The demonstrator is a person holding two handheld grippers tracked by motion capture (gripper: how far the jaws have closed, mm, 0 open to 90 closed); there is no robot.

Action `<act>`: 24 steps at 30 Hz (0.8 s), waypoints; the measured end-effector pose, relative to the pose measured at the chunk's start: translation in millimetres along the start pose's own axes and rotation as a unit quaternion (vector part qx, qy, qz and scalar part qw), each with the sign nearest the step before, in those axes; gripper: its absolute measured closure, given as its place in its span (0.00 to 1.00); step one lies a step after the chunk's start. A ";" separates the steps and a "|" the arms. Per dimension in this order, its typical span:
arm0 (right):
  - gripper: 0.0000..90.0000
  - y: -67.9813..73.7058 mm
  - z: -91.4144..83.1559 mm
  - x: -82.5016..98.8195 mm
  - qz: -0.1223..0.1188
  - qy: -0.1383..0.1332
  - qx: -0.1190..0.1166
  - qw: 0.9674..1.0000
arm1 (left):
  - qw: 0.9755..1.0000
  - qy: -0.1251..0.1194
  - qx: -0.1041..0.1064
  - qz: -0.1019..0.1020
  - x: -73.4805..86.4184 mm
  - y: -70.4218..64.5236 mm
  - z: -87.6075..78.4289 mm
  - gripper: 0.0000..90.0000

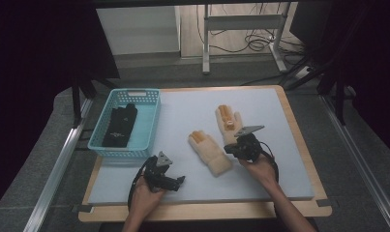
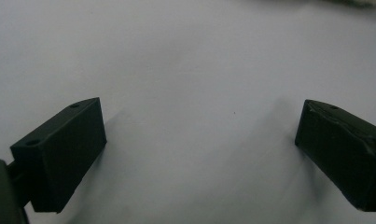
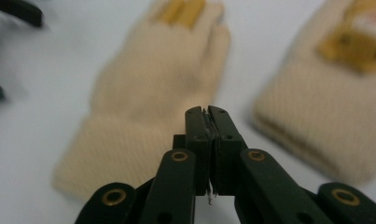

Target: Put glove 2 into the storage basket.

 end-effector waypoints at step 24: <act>0.91 66.4 24.6 14.7 -0.048 0.012 -0.087 0.995 | 1.000 0.000 0.000 0.001 0.1 0.1 -0.2 0.02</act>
Point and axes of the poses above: each handheld gripper's, and its own axes: z roughly forward along the jaws, x roughly out of its underside, y roughly to its left, the point moved 8 cm from there along z, roughly forward along the jaws, and after that the axes turned 3 degrees about z, right-handed, at the moved point
